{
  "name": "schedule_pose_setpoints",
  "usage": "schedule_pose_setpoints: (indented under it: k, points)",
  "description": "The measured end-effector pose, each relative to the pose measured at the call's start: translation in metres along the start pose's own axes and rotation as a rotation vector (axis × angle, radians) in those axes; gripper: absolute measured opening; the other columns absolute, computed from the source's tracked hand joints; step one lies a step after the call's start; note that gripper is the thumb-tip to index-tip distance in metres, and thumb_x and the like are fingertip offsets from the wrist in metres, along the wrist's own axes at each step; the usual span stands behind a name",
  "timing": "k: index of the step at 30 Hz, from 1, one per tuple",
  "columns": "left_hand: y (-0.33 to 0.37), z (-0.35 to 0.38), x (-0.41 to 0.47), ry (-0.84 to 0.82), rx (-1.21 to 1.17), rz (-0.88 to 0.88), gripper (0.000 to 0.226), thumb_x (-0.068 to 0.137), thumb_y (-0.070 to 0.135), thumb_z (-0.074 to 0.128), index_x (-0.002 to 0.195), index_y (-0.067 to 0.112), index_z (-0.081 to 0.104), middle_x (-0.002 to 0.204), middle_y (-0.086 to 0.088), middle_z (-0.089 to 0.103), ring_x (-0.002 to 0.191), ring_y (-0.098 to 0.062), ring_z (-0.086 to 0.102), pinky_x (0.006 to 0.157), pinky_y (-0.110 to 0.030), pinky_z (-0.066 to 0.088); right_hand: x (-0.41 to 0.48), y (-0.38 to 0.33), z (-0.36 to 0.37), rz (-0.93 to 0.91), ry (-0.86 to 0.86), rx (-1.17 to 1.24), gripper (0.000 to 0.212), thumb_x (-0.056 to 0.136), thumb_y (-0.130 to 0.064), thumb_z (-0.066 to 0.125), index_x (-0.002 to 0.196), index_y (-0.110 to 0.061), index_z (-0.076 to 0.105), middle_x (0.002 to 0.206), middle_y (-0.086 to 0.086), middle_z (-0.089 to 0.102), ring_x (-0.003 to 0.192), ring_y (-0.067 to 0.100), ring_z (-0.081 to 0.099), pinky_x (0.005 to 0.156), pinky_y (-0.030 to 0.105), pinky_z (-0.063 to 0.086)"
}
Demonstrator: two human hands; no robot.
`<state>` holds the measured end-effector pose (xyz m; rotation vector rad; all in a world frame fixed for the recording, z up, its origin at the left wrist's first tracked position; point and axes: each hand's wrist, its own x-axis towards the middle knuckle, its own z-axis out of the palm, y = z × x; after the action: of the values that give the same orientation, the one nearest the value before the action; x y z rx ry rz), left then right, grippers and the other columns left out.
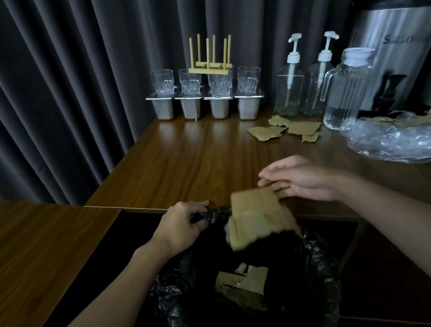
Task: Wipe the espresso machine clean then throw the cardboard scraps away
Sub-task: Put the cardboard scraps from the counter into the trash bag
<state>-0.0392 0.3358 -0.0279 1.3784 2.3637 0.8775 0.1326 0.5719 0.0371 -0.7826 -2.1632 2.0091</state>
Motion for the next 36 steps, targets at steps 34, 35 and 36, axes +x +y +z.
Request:
schedule_pose_setpoints:
  k: [34,35,36]
  points:
    - [0.044,0.024,0.008,0.025,0.004,-0.097,0.024,0.092,0.016,0.069,0.114,0.027,0.072,0.144,0.009,0.052,0.136,0.006,0.040,0.113,-0.020,0.035,0.151,0.037,-0.088,-0.235,0.290,-1.116,0.060,0.101,-0.050,0.032,0.155,-0.026,0.018,0.160,-0.001,0.024,0.147,0.018,0.020,0.119,0.044,0.013]
    - [0.045,0.023,0.009,0.023,0.005,-0.091,0.024,0.092,0.016,0.069,0.113,0.025,0.072,0.142,0.009,0.054,0.134,0.008,0.039,0.110,-0.014,0.034,0.143,0.038,-0.084,-0.266,0.267,-1.122,0.058,0.102,-0.049,0.032,0.154,-0.026,0.020,0.160,-0.003,0.024,0.147,0.018,0.020,0.118,0.043,0.014]
    - [0.046,0.022,0.009,0.023,0.005,-0.085,0.023,0.092,0.015,0.069,0.113,0.024,0.073,0.141,0.008,0.056,0.132,0.010,0.039,0.106,-0.009,0.032,0.134,0.039,-0.080,-0.294,0.241,-1.117,0.056,0.103,-0.047,0.033,0.153,-0.026,0.023,0.159,-0.003,0.026,0.146,0.018,0.021,0.118,0.042,0.014]
